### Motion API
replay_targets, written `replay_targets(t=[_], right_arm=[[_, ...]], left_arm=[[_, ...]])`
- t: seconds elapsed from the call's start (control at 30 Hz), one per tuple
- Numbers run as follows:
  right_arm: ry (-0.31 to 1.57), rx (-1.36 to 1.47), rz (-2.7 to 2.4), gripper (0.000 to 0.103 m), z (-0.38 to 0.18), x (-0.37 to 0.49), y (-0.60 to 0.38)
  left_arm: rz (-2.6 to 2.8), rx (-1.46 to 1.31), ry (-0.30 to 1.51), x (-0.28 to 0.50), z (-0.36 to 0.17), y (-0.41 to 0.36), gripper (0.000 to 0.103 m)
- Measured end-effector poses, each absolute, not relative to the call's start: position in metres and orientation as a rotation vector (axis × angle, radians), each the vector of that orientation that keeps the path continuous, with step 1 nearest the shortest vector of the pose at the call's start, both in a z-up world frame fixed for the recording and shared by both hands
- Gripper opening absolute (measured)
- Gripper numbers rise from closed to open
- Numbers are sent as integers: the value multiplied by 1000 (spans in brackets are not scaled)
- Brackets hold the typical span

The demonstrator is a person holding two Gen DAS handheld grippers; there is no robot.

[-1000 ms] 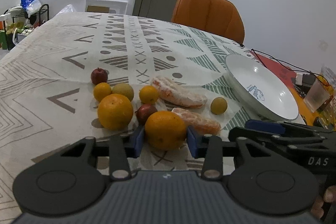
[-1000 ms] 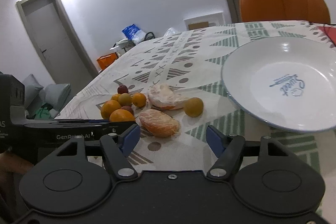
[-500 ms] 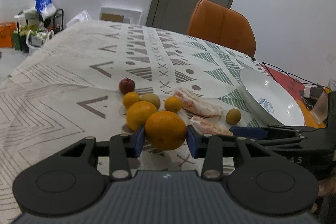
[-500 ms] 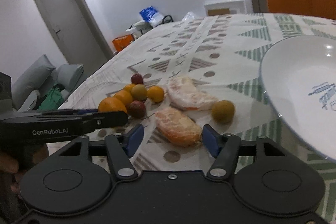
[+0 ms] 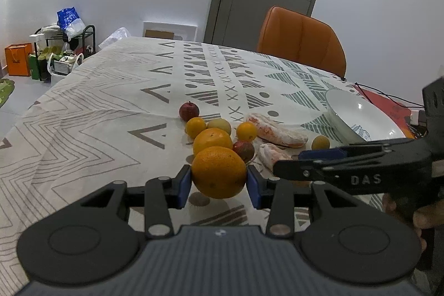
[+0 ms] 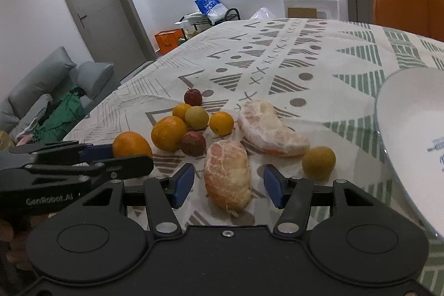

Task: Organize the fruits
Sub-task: 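Grasp the wrapped pomelo segment with the right tool while the left tool grasps a large orange, then carry both fruits onto the white plate and open both tools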

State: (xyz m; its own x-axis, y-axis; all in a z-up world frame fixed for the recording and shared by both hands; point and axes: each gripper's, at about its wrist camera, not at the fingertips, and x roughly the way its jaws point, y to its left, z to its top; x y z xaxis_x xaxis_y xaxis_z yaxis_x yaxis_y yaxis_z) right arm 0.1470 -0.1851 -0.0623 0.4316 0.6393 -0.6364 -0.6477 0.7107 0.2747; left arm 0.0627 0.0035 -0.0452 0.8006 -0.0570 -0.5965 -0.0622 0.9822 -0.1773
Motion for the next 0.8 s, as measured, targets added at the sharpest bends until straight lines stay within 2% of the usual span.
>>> replay_targets(t=[0.17,0.2,0.23,0.8], right_arm=[[756,-57,804,53,-64,144,-176],[753,-61,812,46,-64,143,-175],[751,-67,817,34,-64,142,-174],[664,38,777,33,-41,130,-226]], left_arm=[[20,-185,639,61,-46,3,41],[26,-183,637,62,-46,3,41],[30,-179,634,62,-45,2,41],[-11,-161,573,69,-22,-27,41]])
